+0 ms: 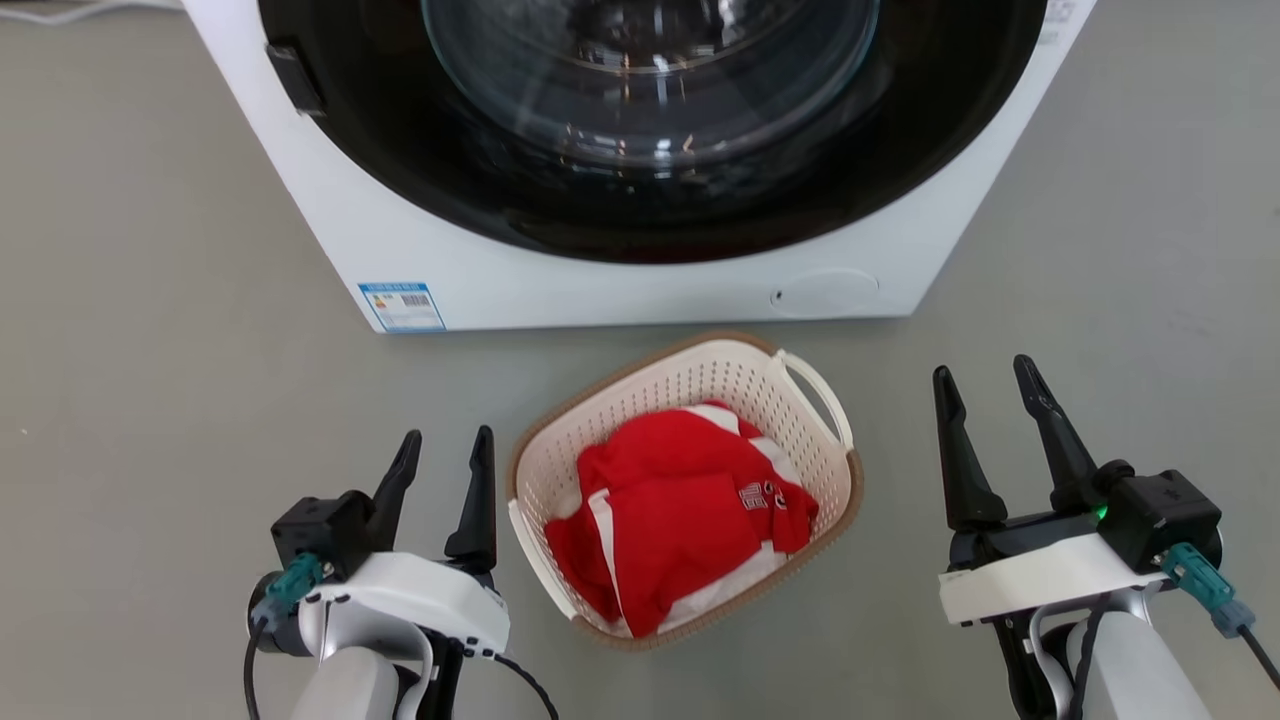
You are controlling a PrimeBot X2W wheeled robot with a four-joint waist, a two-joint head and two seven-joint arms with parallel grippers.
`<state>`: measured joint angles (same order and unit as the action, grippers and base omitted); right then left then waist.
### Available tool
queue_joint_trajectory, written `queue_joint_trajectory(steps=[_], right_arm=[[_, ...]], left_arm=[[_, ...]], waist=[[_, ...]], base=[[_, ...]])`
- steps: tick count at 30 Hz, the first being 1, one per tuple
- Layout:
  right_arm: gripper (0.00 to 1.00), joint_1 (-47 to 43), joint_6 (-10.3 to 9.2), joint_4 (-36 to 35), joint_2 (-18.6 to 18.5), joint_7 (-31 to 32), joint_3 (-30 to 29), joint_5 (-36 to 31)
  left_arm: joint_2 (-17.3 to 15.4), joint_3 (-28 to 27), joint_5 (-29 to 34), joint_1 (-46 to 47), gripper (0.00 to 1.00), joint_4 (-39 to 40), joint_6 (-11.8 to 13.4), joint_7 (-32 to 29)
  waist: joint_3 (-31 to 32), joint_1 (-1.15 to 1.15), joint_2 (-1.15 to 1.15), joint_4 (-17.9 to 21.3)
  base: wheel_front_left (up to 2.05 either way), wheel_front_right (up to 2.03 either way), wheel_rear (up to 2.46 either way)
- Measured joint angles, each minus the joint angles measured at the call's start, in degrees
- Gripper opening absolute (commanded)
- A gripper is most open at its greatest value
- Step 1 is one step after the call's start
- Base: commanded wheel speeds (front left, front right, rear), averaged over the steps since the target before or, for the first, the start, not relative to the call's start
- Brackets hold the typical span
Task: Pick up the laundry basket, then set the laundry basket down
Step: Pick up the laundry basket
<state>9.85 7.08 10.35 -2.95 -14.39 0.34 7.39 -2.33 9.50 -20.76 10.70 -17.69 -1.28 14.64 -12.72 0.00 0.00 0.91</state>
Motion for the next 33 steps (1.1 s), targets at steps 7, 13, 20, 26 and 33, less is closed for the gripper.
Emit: queue_joint_trajectory(steps=[7,13,20,26,33], right_arm=[[1.0,2.4,0.0,-0.16,-0.08,0.0,0.18,1.0],[1.0,4.15,0.0,-0.49,-0.36,0.0,0.45,1.72],[1.0,6.99,0.0,-0.91,-1.81,-0.01,1.16,2.43],[1.0,8.59,0.0,-2.0,-1.72,-0.01,1.53,3.47],[1.0,10.63,0.0,-2.34,-1.65,-0.07,1.85,4.25]], left_arm=[[0.07,1.77,-5.3,6.15,1.0,-12.81,-0.02,0.01],[0.16,1.98,-9.4,11.44,1.0,-22.15,-0.68,0.01],[0.25,5.44,-15.72,18.29,1.0,-33.93,-2.35,0.01],[0.34,9.25,-22.94,23.15,1.0,-43.32,-3.6,0.0],[0.43,12.11,-28.15,28.5,1.0,-50.19,-4.12,-1.66]], waist=[[-4.46,0.0,0.0,1.06],[-7.75,0.0,0.0,1.93],[-12.3,0.0,0.0,2.96],[-16.27,0.0,0.0,4.23],[-20.81,0.0,0.0,5.5]], base=[[0.0,0.0,0.0],[0.0,0.0,0.0],[0.0,0.0,0.0],[0.0,0.0,0.0],[0.0,0.0,0.0]])
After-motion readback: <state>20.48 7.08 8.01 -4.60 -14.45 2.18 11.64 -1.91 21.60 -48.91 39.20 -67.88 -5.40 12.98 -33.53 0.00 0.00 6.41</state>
